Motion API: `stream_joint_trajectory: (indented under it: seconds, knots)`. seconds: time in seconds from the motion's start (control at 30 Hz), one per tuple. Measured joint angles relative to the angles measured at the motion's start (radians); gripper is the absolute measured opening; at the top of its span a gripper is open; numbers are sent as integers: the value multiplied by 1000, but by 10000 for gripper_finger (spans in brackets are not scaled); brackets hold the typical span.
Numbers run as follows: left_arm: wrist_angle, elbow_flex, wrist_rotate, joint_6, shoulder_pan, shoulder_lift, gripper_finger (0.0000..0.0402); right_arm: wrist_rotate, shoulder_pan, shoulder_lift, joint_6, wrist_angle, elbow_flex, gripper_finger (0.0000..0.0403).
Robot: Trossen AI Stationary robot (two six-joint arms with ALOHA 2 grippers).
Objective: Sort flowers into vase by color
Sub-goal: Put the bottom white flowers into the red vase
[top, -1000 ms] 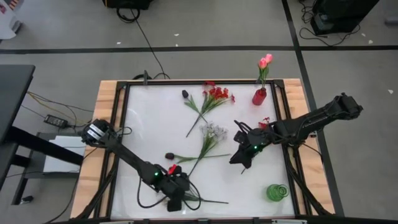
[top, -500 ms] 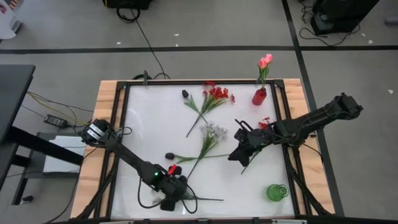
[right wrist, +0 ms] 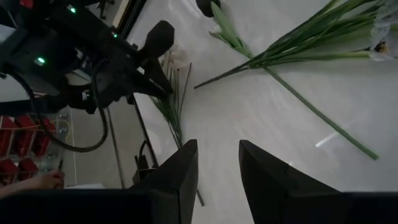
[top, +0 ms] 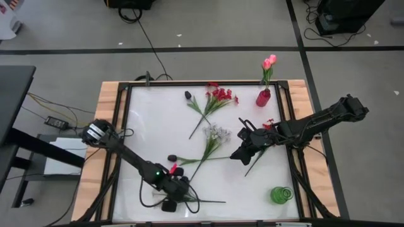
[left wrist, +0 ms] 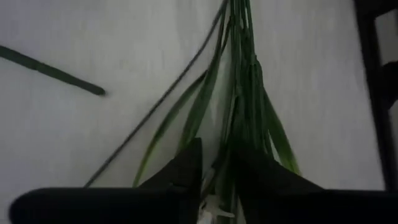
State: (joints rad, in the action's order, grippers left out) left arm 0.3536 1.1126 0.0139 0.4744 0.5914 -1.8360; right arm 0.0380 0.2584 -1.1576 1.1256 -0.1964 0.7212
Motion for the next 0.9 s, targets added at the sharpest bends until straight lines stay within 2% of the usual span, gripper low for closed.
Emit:
stream_joint_trajectory:
  seconds: [0.17, 0.33, 0.53, 0.7, 0.9]
  knots:
    - [-21, 0, 9, 2, -25, 52, 159, 6, 0, 0, 1, 0, 0, 125]
    - [-75, 1, 9, -19, 7, 38, 215, 7, 0, 0, 8, -2, 0, 125]
    - [-58, 0, 7, -23, 45, -15, 245, 7, 8, 0, 9, -2, 0, 125]
    - [-32, 5, 26, -28, 52, -50, 210, 7, 8, 0, 9, -2, 0, 125]
    - [-18, 5, 39, -117, 44, -58, 98, 8, 8, 0, 9, -2, 0, 125]
